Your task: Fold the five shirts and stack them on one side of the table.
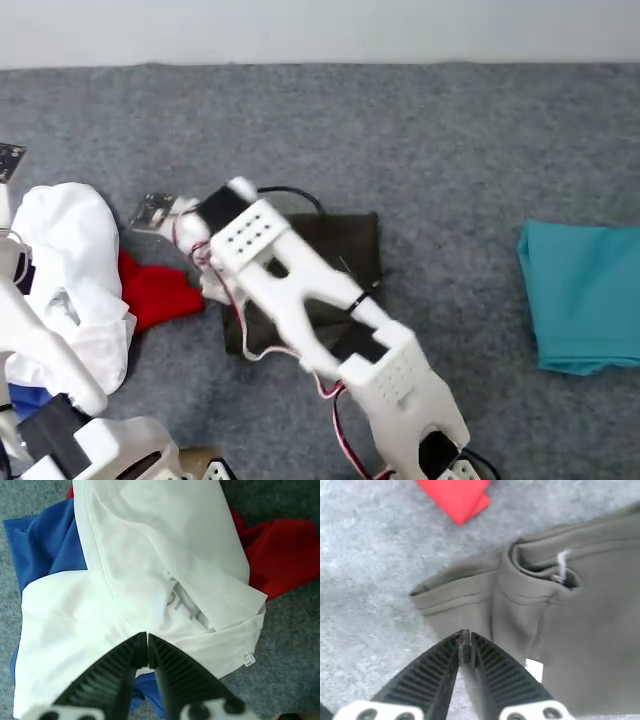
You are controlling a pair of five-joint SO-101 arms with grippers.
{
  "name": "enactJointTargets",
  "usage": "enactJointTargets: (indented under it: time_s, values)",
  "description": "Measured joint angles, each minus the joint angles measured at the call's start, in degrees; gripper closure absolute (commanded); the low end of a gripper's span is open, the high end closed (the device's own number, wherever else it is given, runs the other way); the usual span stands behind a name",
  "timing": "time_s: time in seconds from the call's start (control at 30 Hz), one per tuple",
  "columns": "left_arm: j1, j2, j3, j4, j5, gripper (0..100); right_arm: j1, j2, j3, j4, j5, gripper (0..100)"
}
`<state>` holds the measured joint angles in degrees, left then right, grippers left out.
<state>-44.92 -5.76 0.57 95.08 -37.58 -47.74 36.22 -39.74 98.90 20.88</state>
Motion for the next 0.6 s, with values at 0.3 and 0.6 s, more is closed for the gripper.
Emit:
enactJointTargets:
  time_s: [0.3, 0.6]
  values:
    - [0.0, 0.0, 0.0, 0.0, 0.0, 98, 8.9, 6.9, -1.8, -18.1, -0.1, 98.8]
    - [0.0, 0.0, 0.0, 0.0, 0.0, 98, 5.9, 10.5, -1.9, -10.5, -0.1, 98.8]
